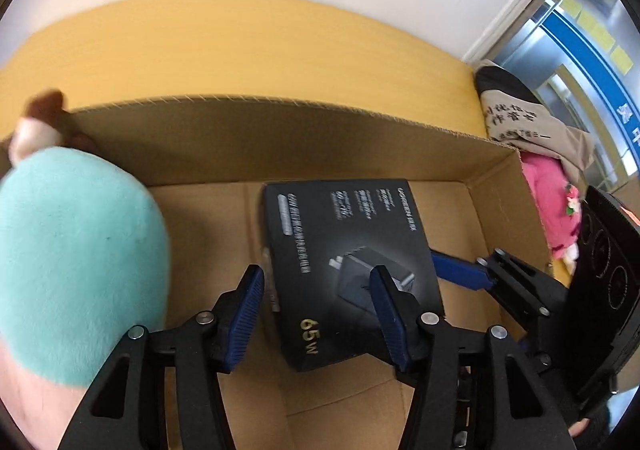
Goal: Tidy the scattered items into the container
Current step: 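Open the right gripper to release the charger box and withdraw, then move the right gripper to the white-rimmed clear phone case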
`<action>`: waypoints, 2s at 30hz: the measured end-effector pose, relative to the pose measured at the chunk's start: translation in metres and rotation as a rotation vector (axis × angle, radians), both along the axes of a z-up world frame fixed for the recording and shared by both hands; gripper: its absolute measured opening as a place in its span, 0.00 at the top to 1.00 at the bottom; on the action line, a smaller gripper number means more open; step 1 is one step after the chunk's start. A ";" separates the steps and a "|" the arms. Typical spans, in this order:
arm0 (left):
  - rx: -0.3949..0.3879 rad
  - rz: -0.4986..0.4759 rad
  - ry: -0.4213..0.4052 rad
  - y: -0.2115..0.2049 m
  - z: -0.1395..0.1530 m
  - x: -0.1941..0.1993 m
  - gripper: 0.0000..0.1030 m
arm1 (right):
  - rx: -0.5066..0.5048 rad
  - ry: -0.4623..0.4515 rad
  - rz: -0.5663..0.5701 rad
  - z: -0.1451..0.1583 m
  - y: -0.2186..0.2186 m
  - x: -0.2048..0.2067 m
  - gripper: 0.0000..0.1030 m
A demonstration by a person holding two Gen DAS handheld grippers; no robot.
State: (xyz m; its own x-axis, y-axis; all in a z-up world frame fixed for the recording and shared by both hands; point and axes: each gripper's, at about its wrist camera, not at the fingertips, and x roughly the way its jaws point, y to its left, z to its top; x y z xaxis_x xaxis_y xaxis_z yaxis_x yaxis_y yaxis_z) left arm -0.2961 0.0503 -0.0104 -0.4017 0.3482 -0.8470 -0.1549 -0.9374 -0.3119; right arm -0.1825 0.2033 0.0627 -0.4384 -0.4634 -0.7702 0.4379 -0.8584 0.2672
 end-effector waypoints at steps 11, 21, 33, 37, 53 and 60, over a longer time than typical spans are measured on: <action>-0.102 0.009 0.417 -0.002 0.121 0.135 0.00 | 0.095 0.246 -0.049 0.104 -0.010 0.128 0.13; -0.168 0.074 0.536 0.004 0.144 0.276 0.00 | 0.131 0.254 -0.146 0.112 -0.024 0.245 0.01; -0.177 0.131 0.532 -0.021 0.136 0.354 0.00 | 0.150 0.340 -0.203 0.125 -0.026 0.308 0.01; -0.175 0.134 0.529 -0.022 0.135 0.362 0.00 | 0.145 0.340 -0.191 0.126 -0.031 0.316 0.01; -0.170 0.105 0.510 -0.006 0.130 0.361 0.00 | 0.128 0.329 -0.229 0.120 -0.020 0.325 0.01; -0.175 0.097 0.493 -0.006 0.123 0.358 0.00 | 0.125 0.317 -0.241 0.116 -0.018 0.322 0.01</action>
